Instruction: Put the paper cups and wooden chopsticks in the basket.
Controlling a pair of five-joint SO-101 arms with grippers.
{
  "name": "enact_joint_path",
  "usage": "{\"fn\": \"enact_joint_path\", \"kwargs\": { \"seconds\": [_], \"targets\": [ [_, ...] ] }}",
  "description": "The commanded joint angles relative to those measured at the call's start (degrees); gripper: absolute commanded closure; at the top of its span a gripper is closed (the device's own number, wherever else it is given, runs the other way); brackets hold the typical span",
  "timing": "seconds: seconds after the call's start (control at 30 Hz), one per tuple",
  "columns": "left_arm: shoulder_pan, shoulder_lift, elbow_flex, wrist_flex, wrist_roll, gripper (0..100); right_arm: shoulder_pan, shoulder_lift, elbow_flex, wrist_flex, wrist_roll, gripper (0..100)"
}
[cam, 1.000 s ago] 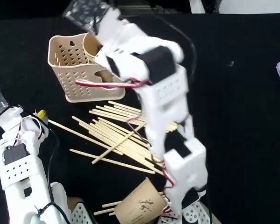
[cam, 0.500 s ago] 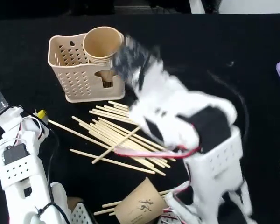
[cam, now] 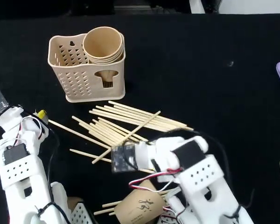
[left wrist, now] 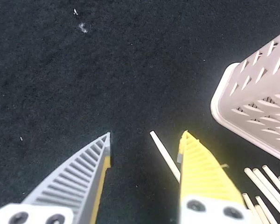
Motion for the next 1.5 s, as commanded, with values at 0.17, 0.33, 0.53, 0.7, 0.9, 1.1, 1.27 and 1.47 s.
{"fn": "enact_joint_path", "kwargs": {
  "seconds": [0.17, 0.33, 0.53, 0.7, 0.9, 1.1, 1.27, 1.47],
  "targets": [
    [-0.7, -1.1, -1.6, -1.1, 0.5, 76, -9.6, 6.4, 2.4, 0.4, 5.0, 73.1],
    [-0.7, -1.1, -1.7, -1.1, 0.5, 76, -16.9, 6.5, 1.7, 2.9, 4.7, 72.3],
    [-0.7, -1.1, -1.1, -3.1, 0.5, 76, -22.5, 6.5, 1.6, 2.7, 4.6, 72.4],
    [-0.7, -1.1, -1.1, -3.1, 0.5, 76, -26.5, 6.5, 1.5, 2.6, 3.5, 82.1],
    [-0.7, -1.1, -1.1, -3.1, 0.5, 76, -28.8, 6.5, -0.7, 2.9, -0.6, 97.9],
    [-0.7, -1.1, -1.1, -2.9, 0.5, 76, -22.9, 6.5, -11.6, 8.2, -4.2, 98.8],
    [-0.7, -1.1, -1.1, -2.7, 0.5, 76, -10.9, 6.9, -21.9, 8.4, -11.1, 98.8],
    [-0.7, -1.1, -1.0, -2.6, 0.5, 76, 5.3, 7.2, -27.0, 8.3, -18.4, 98.8]
  ]
}}
